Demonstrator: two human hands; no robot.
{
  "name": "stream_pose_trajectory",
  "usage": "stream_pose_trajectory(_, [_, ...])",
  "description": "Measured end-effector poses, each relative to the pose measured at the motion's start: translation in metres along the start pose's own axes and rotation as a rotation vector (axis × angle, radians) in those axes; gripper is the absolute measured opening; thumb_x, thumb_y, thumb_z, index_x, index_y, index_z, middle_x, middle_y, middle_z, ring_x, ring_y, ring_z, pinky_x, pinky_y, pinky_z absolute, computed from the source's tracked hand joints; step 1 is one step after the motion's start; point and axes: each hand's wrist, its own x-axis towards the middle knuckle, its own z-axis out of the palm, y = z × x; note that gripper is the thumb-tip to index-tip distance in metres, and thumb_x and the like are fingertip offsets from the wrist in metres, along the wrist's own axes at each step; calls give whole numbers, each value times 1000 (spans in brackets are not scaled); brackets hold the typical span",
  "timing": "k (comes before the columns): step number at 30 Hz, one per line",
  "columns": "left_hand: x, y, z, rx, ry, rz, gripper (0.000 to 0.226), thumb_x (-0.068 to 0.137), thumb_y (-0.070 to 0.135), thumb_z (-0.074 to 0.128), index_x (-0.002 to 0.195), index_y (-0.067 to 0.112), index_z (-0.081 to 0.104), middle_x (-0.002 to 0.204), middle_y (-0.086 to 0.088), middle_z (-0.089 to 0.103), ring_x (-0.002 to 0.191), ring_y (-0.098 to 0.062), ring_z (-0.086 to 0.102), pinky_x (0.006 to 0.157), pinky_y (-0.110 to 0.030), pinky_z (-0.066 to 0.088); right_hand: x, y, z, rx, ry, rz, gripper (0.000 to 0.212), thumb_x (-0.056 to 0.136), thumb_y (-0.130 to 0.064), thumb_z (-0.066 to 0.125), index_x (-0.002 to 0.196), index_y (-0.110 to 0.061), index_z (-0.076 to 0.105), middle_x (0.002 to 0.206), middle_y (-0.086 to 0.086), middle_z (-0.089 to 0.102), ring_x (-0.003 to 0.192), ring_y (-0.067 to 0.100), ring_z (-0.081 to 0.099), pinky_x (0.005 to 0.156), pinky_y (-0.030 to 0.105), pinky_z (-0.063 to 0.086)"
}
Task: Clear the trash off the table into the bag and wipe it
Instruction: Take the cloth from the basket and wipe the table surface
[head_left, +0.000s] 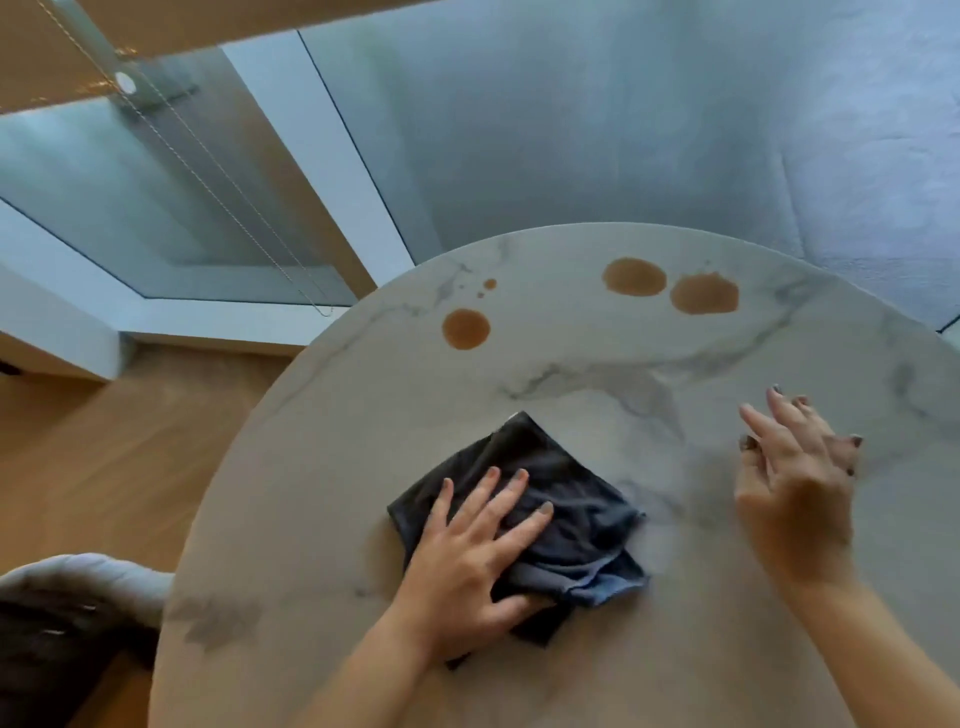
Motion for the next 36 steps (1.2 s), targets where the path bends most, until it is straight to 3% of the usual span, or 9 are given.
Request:
stream_pose_trajectory(4, [0, -76, -13, -107, 10, -454, 72, 79, 79, 13, 143, 46, 9, 156, 10, 4, 142, -5, -7, 115, -42, -7, 4, -23, 17, -53, -204, -17, 50, 82, -32, 38, 114, -3, 63, 131, 22, 51, 124, 39, 45, 105, 61, 19])
stream_pose_trajectory(9, [94, -132, -20, -58, 86, -858, 70, 84, 71, 11, 146, 38, 6, 157, 2, 4, 144, -18, -2, 114, -53, -2, 13, -38, 30, -257, -493, -9, 57, 89, -50, 34, 141, -28, 35, 154, 0, 19, 143, 21, 13, 113, 50, 6])
stream_pose_trajectory(14, [183, -117, -21, -75, 21, -616, 60, 87, 69, 16, 143, 48, 8, 157, 4, -1, 144, -25, -7, 110, -58, -5, 18, -43, 29, -270, -521, 11, 59, 88, -54, 27, 144, -34, 23, 156, -6, 8, 144, 15, 3, 114, 44, 1])
stream_pose_trajectory(19, [106, -109, -14, -46, 30, -204, 63, 81, 69, 18, 140, 50, 9, 156, 11, 5, 144, -18, -4, 112, -57, -2, 16, -43, 26, -285, -538, 11, 56, 91, -49, 35, 144, -33, 26, 156, -5, 10, 144, 16, 4, 115, 45, 2])
stream_pose_trajectory(21, [100, -139, -21, -80, 12, -290, 67, 78, 72, 19, 141, 49, 13, 156, 11, 6, 144, -18, -3, 113, -56, -3, 16, -44, 27, -296, -535, 19, 55, 92, -50, 35, 144, -33, 27, 156, -5, 11, 144, 16, 5, 115, 45, 4])
stream_pose_trajectory(25, [180, -159, -27, -103, 12, -696, 54, 88, 68, 19, 139, 53, 13, 157, 7, 2, 143, -28, -8, 107, -66, -5, 17, -43, 29, -296, -494, 15, 57, 89, -55, 27, 142, -33, 29, 155, -4, 14, 144, 17, 8, 114, 46, 6])
stream_pose_trajectory(28, [230, -100, -20, -108, -19, -472, 49, 90, 64, 19, 138, 56, 12, 157, 10, -1, 142, -33, -10, 103, -71, -7, 16, -42, 31, -297, -520, 21, 59, 88, -56, 22, 143, -36, 24, 156, -7, 8, 144, 13, 2, 115, 44, 2])
stream_pose_trajectory(32, [156, -42, -5, -34, 4, -149, 56, 85, 67, 20, 138, 56, 5, 156, 13, -2, 143, -27, -10, 107, -65, -5, 13, -41, 27, -283, -529, 26, 64, 84, -58, 20, 143, -36, 24, 155, -8, 8, 144, 12, 2, 115, 43, 3])
stream_pose_trajectory(36, [124, -105, -12, -49, 2, -290, 67, 77, 73, 15, 140, 53, 4, 156, 14, 0, 144, -20, -7, 111, -60, -4, 15, -42, 27, -261, -529, 27, 63, 84, -57, 20, 144, -35, 24, 155, -9, 7, 143, 11, 0, 116, 43, 2])
